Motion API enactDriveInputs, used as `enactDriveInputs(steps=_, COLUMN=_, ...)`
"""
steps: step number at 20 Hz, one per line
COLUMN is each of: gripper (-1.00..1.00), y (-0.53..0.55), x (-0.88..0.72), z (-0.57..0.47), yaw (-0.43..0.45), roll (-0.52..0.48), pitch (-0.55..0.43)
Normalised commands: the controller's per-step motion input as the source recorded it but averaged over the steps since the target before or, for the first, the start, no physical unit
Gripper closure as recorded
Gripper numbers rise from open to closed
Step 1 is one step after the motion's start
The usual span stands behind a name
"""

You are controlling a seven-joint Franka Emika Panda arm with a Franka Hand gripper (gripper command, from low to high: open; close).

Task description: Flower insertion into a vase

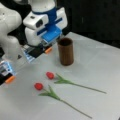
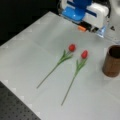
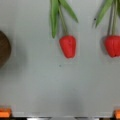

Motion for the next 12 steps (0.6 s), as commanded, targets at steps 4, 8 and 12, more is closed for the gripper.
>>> enactDriveInputs(steps=4, gripper=-1.0, y=0.03, x=0.03, z=-0.11, yaw=0.183, roll=0.108, pitch=-0.008)
enactDriveInputs(steps=8, gripper=-1.0, y=0.08, x=0.09, z=-0.25, yaw=0.103, roll=0.103, pitch=-0.019)
enactDriveInputs(steps=12, gripper=-1.0, y=0.08, x=0.06, z=-0.18, yaw=0.049, roll=0.078, pitch=-0.048)
